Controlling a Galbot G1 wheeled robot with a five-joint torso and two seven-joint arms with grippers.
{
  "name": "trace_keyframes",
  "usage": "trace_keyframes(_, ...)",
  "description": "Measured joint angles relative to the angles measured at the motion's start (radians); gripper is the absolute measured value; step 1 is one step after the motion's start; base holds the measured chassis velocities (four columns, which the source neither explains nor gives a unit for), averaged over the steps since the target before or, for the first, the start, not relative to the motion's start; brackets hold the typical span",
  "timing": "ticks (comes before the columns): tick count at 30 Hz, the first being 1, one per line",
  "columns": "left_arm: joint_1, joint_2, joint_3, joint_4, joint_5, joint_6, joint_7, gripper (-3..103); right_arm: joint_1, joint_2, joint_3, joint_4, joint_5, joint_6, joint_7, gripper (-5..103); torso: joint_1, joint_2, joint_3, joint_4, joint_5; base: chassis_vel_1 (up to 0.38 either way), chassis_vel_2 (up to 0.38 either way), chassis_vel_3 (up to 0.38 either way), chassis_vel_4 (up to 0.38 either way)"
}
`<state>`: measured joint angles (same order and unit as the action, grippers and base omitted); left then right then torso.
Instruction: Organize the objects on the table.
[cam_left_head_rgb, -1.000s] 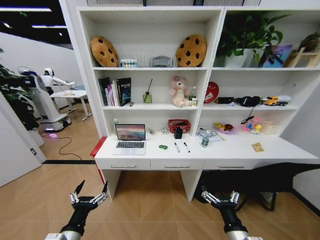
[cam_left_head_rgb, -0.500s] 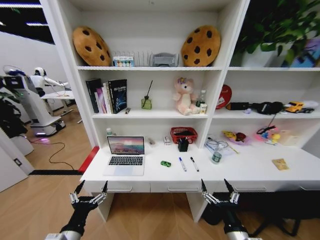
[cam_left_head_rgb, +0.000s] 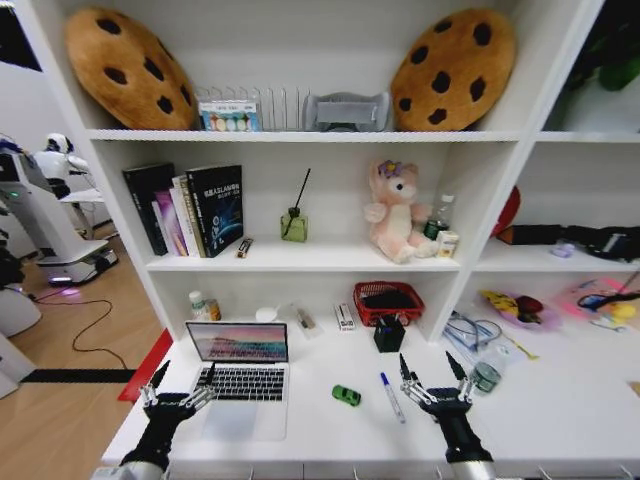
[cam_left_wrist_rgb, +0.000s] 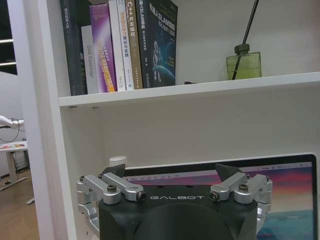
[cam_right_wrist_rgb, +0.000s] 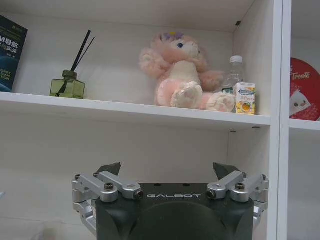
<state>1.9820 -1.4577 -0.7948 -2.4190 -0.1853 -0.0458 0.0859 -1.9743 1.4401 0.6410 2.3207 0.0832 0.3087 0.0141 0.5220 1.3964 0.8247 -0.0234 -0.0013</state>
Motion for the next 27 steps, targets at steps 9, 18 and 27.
trace_keyframes(9,-0.001,0.042,-0.030,0.004,-0.069,-0.023,0.044,70,-0.011,0.001,-0.003,-0.015,0.004,0.009,-0.002,100,-0.003,0.001,-0.001,0.0004,0.0013,-0.023,0.027,0.013,-0.018)
trace_keyframes(18,-0.032,0.185,-0.082,0.030,-0.152,0.024,0.063,37,-0.003,-0.008,0.006,-0.038,0.020,0.014,0.000,100,-0.001,0.000,0.000,0.0003,0.0012,0.026,-0.028,-0.030,0.020)
trace_keyframes(27,-0.088,0.386,-0.140,0.097,-0.279,0.069,0.062,11,0.012,-0.022,0.021,-0.050,0.016,0.027,0.009,100,-0.001,0.000,0.000,0.0004,0.0009,0.000,0.000,0.000,0.000)
